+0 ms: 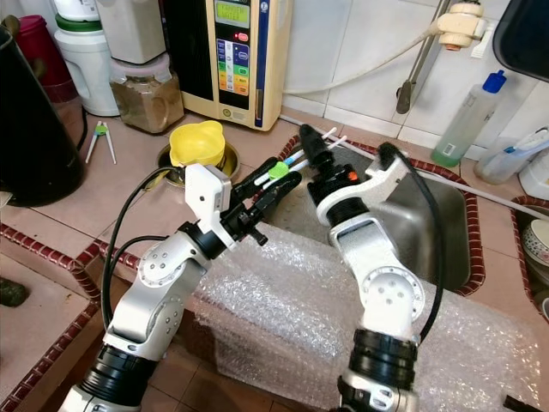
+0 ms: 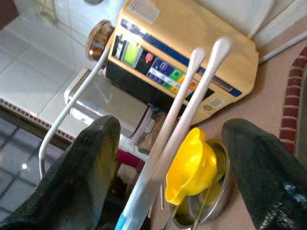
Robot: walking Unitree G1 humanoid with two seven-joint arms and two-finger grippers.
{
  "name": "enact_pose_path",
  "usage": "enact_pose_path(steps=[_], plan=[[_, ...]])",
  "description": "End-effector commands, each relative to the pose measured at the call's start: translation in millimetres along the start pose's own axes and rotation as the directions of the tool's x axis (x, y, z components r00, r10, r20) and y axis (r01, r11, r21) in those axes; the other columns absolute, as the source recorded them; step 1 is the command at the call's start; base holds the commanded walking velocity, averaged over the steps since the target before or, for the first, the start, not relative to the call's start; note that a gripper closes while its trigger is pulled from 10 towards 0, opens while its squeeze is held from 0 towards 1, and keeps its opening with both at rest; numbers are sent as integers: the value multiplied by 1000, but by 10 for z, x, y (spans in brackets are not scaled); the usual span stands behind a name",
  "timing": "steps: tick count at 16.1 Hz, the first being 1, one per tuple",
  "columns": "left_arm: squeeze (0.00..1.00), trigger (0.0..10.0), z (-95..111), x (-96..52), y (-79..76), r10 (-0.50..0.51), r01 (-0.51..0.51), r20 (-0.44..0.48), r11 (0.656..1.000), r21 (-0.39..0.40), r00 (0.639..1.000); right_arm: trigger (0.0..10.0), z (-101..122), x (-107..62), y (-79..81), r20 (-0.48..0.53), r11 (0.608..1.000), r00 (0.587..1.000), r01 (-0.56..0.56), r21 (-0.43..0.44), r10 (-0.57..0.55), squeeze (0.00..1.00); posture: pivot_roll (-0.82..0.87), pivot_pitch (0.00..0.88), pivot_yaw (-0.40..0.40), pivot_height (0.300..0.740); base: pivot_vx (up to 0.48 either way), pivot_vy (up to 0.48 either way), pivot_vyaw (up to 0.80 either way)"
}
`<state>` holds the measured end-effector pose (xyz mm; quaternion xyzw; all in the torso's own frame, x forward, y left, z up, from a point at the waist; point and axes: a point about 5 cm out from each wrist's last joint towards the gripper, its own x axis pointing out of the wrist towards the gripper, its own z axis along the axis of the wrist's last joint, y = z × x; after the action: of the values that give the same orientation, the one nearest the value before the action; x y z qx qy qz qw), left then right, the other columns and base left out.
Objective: Kitchen organization
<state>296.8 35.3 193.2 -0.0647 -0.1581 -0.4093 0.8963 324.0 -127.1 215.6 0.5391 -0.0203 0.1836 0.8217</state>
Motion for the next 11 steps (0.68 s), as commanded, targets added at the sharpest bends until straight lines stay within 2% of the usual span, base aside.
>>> enact_pose_path(steps=[1,6,11], plan=[[0,0,49,25,-61,-29,29,18,1000,4,999,0,7,56,83,20,999,999,-29,39,28,0,-6,50,-86,740,0,0,0],[0,0,33,13,-62,-25,25,9,1000,4,1000,0,-12,75,96,16,997,999,-40,67,39,0,-10,52,-86,740,0,0,0],[0,0,26,21,-78,-31,31,10,1000,3,999,0,-96,87,136,-28,993,997,-62,104,65,0,-11,53,-88,740,0,0,0]])
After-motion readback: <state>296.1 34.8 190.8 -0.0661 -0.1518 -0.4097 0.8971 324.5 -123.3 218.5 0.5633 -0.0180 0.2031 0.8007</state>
